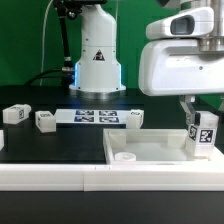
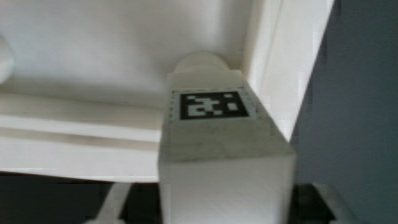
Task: Assemble one leg
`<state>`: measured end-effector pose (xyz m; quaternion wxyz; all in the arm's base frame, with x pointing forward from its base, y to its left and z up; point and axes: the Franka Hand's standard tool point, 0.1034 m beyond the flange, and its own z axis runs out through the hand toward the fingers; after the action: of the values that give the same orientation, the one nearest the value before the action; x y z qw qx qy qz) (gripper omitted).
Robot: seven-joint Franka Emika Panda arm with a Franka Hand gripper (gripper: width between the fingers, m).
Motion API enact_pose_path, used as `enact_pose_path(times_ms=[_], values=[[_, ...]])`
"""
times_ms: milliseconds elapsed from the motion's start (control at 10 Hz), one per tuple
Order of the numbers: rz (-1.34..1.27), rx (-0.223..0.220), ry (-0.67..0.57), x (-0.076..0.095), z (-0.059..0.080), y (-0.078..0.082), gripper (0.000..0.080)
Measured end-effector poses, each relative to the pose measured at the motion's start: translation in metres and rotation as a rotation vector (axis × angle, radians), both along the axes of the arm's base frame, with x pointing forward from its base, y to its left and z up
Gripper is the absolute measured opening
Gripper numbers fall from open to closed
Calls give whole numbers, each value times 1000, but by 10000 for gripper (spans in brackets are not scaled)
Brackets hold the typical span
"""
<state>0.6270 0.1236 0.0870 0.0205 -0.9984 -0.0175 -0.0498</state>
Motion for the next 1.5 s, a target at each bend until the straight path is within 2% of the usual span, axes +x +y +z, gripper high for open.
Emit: enact_pose_path(times_ms=[700, 1200, 1500], values=[[-608, 56, -7, 3, -5, -9, 294], [-1191, 96, 11, 0, -6, -13, 294], [-1317, 127, 39, 0, -6, -15, 304]])
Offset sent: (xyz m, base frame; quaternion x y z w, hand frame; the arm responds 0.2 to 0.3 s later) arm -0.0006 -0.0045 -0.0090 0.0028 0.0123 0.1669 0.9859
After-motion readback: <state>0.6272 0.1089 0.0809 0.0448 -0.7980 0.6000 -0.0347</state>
